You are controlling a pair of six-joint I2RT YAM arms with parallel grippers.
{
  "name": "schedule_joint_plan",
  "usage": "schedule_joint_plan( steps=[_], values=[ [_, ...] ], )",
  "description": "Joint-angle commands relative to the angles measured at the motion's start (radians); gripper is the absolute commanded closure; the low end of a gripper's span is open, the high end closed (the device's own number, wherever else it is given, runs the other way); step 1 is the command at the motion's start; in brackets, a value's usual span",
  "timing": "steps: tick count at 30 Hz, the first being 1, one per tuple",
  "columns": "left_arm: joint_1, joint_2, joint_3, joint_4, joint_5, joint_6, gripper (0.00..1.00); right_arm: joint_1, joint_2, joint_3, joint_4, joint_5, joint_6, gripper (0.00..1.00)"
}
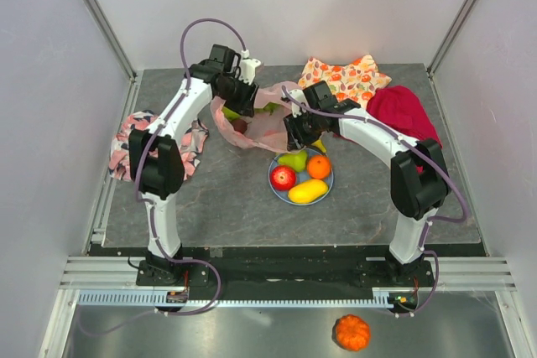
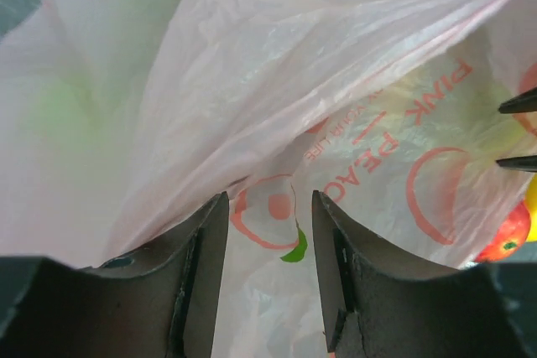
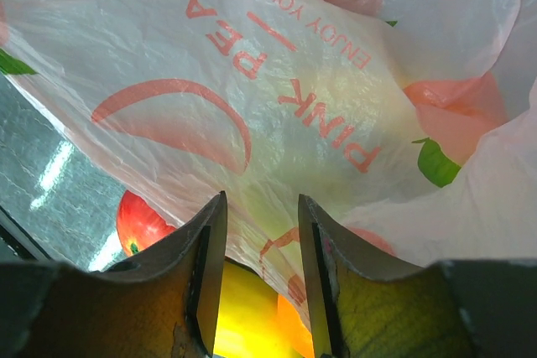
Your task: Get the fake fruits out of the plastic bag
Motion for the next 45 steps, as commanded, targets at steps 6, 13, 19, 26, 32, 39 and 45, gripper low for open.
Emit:
schedule_joint_plan(
  steps=[6, 13, 19, 26, 32, 39, 45],
  values=[
    [0.02, 0.154, 0.168, 0.015, -0.199, -0.007, 0.39, 0.032, -0.055, -0.006, -0.012, 0.0, -0.051, 0.53],
    [0.027, 0.128, 0.168, -0.038, -0.06, 0.203, 0.55, 0.043, -0.058, -0.005, -0.022, 0.003, -0.062, 0.53],
    [0.029, 0.1, 0.047, -0.014, -0.2, 0.34, 0.5, 0.043, -0.049, 0.011, -0.023, 0.002, -0.062, 0.53],
    [0.044, 0.177, 0.12, 0.112, -0.315, 0.26, 0.24, 0.052, -0.059, -0.011, -0.031, -0.01, -0.063, 0.53],
    [0.047, 0.224, 0.179, 0.177, -0.377, 0.222, 0.02, 0.06, -0.059, -0.019, -0.029, -0.01, -0.069, 0.53],
    [0.066, 0.339, 0.289, 0.114, -0.371, 0.164, 0.03, 0.063, -0.039, -0.002, -0.034, -0.018, -0.072, 0.53],
    [0.095, 0.467, 0.452, 0.031, -0.312, 0.134, 0.04, 0.069, -0.023, 0.004, -0.037, -0.023, -0.072, 0.53]
  ],
)
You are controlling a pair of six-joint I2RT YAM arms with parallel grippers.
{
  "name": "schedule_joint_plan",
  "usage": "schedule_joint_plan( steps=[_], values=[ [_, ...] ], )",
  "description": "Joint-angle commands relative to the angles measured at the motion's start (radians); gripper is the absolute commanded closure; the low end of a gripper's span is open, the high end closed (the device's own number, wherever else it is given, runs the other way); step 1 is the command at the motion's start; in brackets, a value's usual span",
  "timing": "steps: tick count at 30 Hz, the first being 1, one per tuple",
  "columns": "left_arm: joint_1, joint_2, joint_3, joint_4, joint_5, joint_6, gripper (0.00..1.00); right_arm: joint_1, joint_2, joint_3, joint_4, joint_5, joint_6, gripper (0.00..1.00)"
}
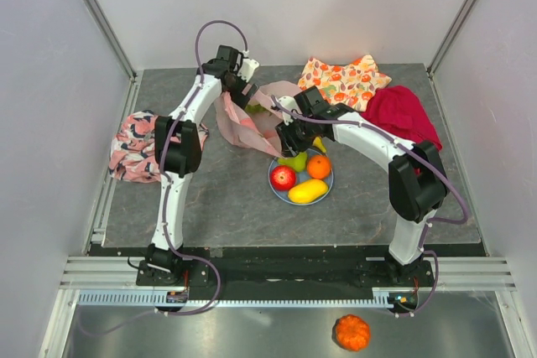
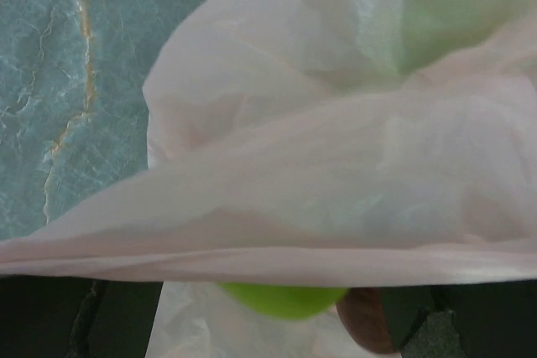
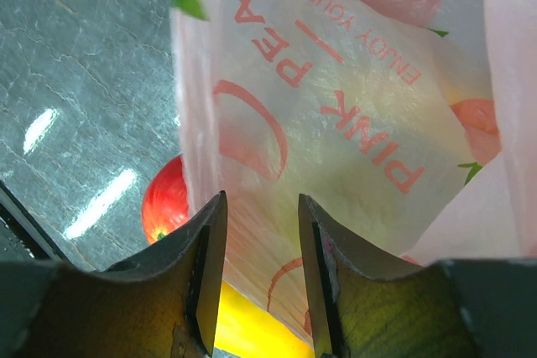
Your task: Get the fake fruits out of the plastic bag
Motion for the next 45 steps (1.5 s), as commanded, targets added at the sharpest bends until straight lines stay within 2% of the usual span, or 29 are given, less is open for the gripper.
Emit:
schedule_joint_plan(
  steps=[1, 2, 5, 6, 8, 9, 11, 12, 15, 18, 19, 21, 24, 28, 33, 35, 37, 41, 44, 45],
  values=[
    [0.039, 0.069, 0.106, -0.04, -0.003, -0.043, 0.04, 0.008, -0.004, 0.021, -0.024, -0.018, -0.005, 0.53],
    [0.039, 0.074, 0.102, -0.045, -0.005, -0.037, 0.04, 0.008, -0.002, 0.022, -0.024, -0.02, -0.005, 0.53],
    [0.039, 0.066, 0.076, -0.048, 0.001, -0.032, 0.14, 0.008, 0.01, 0.042, -0.027, -0.017, -0.005, 0.53],
    [0.041, 0.046, 0.067, -0.046, 0.007, -0.031, 0.27, 0.009, 0.015, 0.047, -0.026, -0.017, -0.005, 0.53],
    [0.042, 0.017, 0.048, -0.046, 0.032, -0.038, 0.43, 0.008, 0.022, 0.06, -0.027, -0.009, -0.005, 0.53],
    [0.042, -0.021, 0.042, -0.048, 0.044, -0.046, 0.56, 0.009, 0.03, 0.067, -0.026, -0.004, -0.005, 0.53],
    [0.042, -0.073, 0.028, -0.046, 0.082, -0.06, 0.67, 0.009, 0.034, 0.083, -0.027, 0.006, -0.008, 0.53],
    [0.042, -0.098, 0.028, -0.048, 0.093, -0.065, 0.76, 0.009, 0.034, 0.085, -0.03, 0.008, -0.011, 0.53],
    [0.051, -0.214, 0.016, -0.061, 0.186, -0.084, 0.9, 0.011, 0.036, 0.088, -0.032, 0.016, -0.017, 0.53],
    [0.079, -0.316, 0.001, -0.094, 0.398, -0.129, 0.91, 0.005, 0.041, 0.082, -0.033, 0.034, -0.023, 0.53],
    [0.094, -0.352, 0.001, -0.123, 0.529, -0.159, 0.91, 0.005, 0.042, 0.08, -0.03, 0.04, -0.023, 0.53],
    [0.105, -0.373, 0.002, -0.158, 0.7, -0.201, 0.9, 0.0, 0.048, 0.083, -0.018, 0.051, -0.023, 0.53],
    [0.107, -0.414, -0.057, -0.198, 0.87, -0.259, 0.9, -0.001, 0.056, 0.099, -0.009, 0.081, -0.032, 0.53],
    [0.107, -0.462, -0.168, -0.184, 1.003, -0.319, 0.88, -0.015, 0.054, 0.149, -0.015, 0.104, -0.054, 0.53],
    [0.103, -0.498, -0.197, -0.14, 1.19, -0.433, 0.82, -0.044, 0.085, 0.205, -0.024, 0.094, -0.069, 0.52],
    [0.09, -0.521, -0.242, -0.141, 1.189, -0.428, 0.83, -0.072, 0.09, 0.255, -0.035, 0.046, -0.054, 0.52],
    [0.071, -0.578, -0.272, -0.178, 1.124, -0.344, 0.84, -0.096, 0.062, 0.295, -0.035, -0.047, -0.054, 0.52],
    [0.022, -0.713, -0.381, -0.236, 0.991, -0.18, 0.85, -0.22, -0.046, 0.358, -0.032, -0.249, 0.012, 0.45],
    [-0.051, -0.804, -0.498, -0.238, 0.893, -0.085, 0.86, -0.308, -0.129, 0.36, 0.01, -0.346, 0.11, 0.42],
    [-0.106, -0.822, -0.545, -0.229, 0.835, -0.045, 0.86, -0.326, -0.146, 0.35, 0.06, -0.371, 0.134, 0.4]
  ],
)
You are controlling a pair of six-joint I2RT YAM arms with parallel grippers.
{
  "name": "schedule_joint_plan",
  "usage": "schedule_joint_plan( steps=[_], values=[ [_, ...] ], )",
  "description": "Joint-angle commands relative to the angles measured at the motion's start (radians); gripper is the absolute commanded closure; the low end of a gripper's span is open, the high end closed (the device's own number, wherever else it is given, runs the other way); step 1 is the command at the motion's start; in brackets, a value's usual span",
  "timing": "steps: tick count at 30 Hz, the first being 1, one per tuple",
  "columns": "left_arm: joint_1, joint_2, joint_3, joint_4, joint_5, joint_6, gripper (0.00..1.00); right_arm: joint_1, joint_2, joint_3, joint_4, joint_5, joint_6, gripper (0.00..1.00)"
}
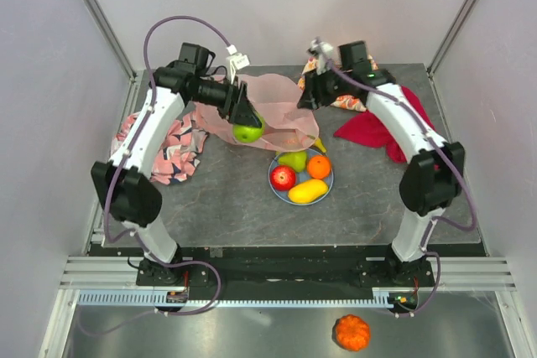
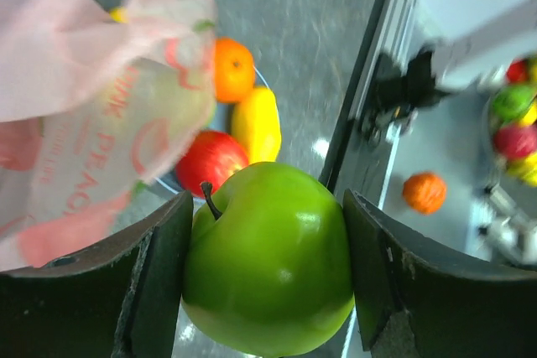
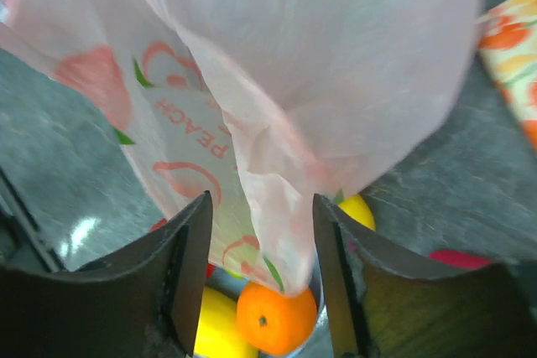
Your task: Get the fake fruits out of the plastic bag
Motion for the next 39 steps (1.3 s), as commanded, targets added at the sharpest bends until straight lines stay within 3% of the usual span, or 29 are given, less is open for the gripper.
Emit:
schedule_joint_plan(
  steps=[1, 6, 9, 13, 24, 29, 32, 33, 35, 39],
  values=[
    [-0.145, -0.174, -0.113, -0.005, -0.164, 0.198, 0.86, -0.113, -0.182, 0.036, 0.12, -0.224, 0.161, 0.39],
    [-0.364, -0.169, -0.205, 0.075, -0.37, 0.272, 0.86, -0.156, -0.26, -0.023, 0.134, -0.128, 0.111, 0.36],
    [-0.444, -0.087, -0.201, 0.141, -0.468, 0.294, 0.87, -0.178, -0.278, -0.067, 0.133, -0.082, 0.111, 0.36],
    [-0.51, 0.002, -0.175, 0.27, -0.539, 0.284, 0.87, -0.199, -0.3, -0.105, 0.128, -0.045, 0.111, 0.35],
    [-0.614, 0.229, -0.109, 0.369, -0.681, 0.24, 0.85, -0.218, -0.332, -0.158, 0.127, -0.039, 0.12, 0.34],
    [-0.614, 0.253, -0.087, 0.391, -0.743, 0.223, 0.74, -0.219, -0.357, -0.194, 0.13, -0.044, 0.128, 0.34],
    [-0.614, 0.238, -0.095, 0.393, -0.747, 0.217, 0.53, -0.219, -0.364, -0.207, 0.136, -0.048, 0.134, 0.33],
    [-0.614, 0.226, -0.098, 0.391, -0.749, 0.215, 0.38, -0.219, -0.364, -0.207, 0.14, -0.051, 0.137, 0.33],
    [-0.613, 0.204, -0.107, 0.388, -0.744, 0.215, 0.27, -0.221, -0.358, -0.204, 0.143, -0.054, 0.14, 0.33],
    [-0.611, 0.111, -0.103, 0.368, -0.662, 0.205, 0.23, -0.221, -0.338, -0.187, 0.149, -0.062, 0.145, 0.32]
  ],
)
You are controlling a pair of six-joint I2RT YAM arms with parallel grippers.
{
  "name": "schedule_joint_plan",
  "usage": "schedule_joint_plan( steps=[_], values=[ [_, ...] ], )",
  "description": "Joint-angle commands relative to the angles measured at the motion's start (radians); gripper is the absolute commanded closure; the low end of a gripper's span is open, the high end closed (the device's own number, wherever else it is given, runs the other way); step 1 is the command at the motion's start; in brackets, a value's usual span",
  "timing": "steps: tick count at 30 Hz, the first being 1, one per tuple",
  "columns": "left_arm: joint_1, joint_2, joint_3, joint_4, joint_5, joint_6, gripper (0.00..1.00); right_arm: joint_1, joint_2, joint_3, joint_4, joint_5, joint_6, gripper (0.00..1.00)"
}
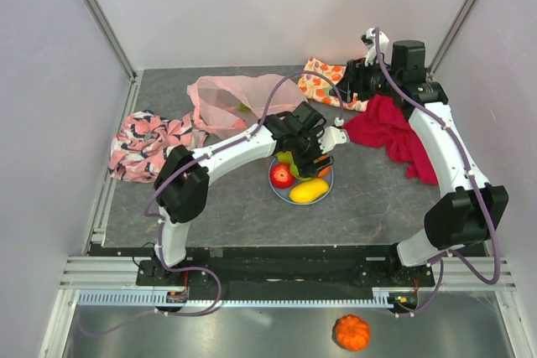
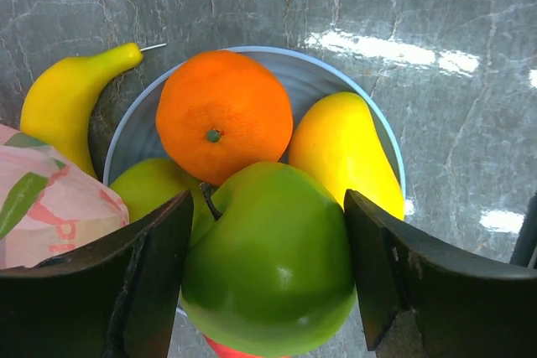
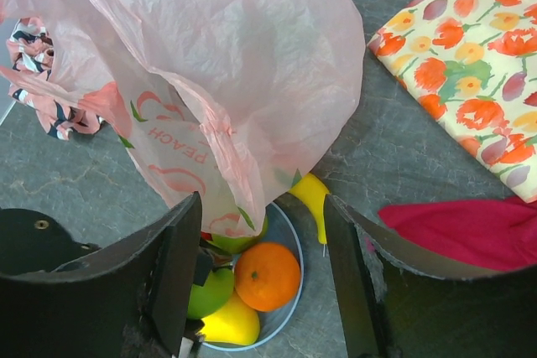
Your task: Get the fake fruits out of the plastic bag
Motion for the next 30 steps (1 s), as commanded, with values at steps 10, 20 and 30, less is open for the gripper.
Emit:
schedule_joint_plan(
  steps=[10, 20, 30],
  values=[
    [0.078, -0.26, 0.12, -0.099, 0.259, -0.104, 0.24, -0.006, 0.048, 0.049, 0.051, -0.017, 0.027, 0.32],
    [0.172, -0.273, 0.133, -0.046, 0.13, -0.211, 0.18, -0.006, 0.076, 0.074, 0.043, -0.011, -0.013, 0.32],
    [0.414, -0.376, 0.089, -0.164, -0.099, -0.219, 0.18, 0.153, 0.171, 0.175, 0.051, -0.025, -0.052, 0.39]
  ],
)
